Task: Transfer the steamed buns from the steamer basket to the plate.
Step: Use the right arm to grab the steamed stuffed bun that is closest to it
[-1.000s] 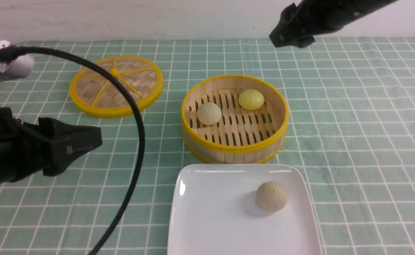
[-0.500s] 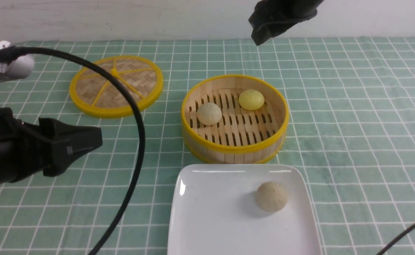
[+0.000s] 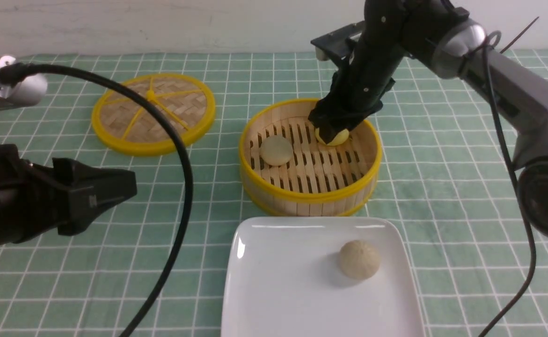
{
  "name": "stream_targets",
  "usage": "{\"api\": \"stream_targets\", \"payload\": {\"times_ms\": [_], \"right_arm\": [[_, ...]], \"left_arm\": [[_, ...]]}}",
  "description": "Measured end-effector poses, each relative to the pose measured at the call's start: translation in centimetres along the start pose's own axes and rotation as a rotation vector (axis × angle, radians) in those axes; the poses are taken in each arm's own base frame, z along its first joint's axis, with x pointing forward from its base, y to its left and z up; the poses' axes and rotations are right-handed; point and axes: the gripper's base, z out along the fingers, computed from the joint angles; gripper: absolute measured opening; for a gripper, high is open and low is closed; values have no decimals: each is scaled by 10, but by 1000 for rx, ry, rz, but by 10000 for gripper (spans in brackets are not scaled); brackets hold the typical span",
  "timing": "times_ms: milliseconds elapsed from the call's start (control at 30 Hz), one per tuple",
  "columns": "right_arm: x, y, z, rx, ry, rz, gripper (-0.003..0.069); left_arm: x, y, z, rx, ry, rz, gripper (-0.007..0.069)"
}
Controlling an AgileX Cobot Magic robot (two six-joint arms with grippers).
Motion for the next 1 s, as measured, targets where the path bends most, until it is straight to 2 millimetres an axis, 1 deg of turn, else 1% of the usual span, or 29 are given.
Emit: {"api": "stream_targets", "payload": {"times_ms": [67,333,433,533,600,633,700,767,800,833,867,1000], "right_arm": [[-2,-1,3,11,-20,-3,421],[-4,-6,2,63,-47,-22,421],[-5,-7,2,78,-52,-28,405],[-6,-8,2,85,-64,-32,336],[-6,-8,2,84,-62,-41,253],[-6,-8,2,84,-62,-42,244],[-5,-8,2,83,-57,-47,111],[-5,-8,2,82,-50,-52,37],[-4,-8,3,81,-48,-52,30],[-4,-8,4,80,-39,-52,-8],[-3,-8,4,79,-36,-52,-10],[2,-9,20,71,7,-55,-14]], "left_arm": [[0,0,0,0,0,0,404],[0,0,0,-2,1,2,404],[0,0,0,-2,1,2,404],[0,0,0,-2,2,3,404],[0,0,0,-3,3,4,404],[0,0,0,-3,3,4,404],[0,0,0,-4,3,5,404],[0,0,0,-4,3,5,404],[0,0,0,-4,3,5,404],[0,0,0,-4,2,5,404],[0,0,0,-4,2,5,404],[0,0,0,-4,2,5,404]]}}
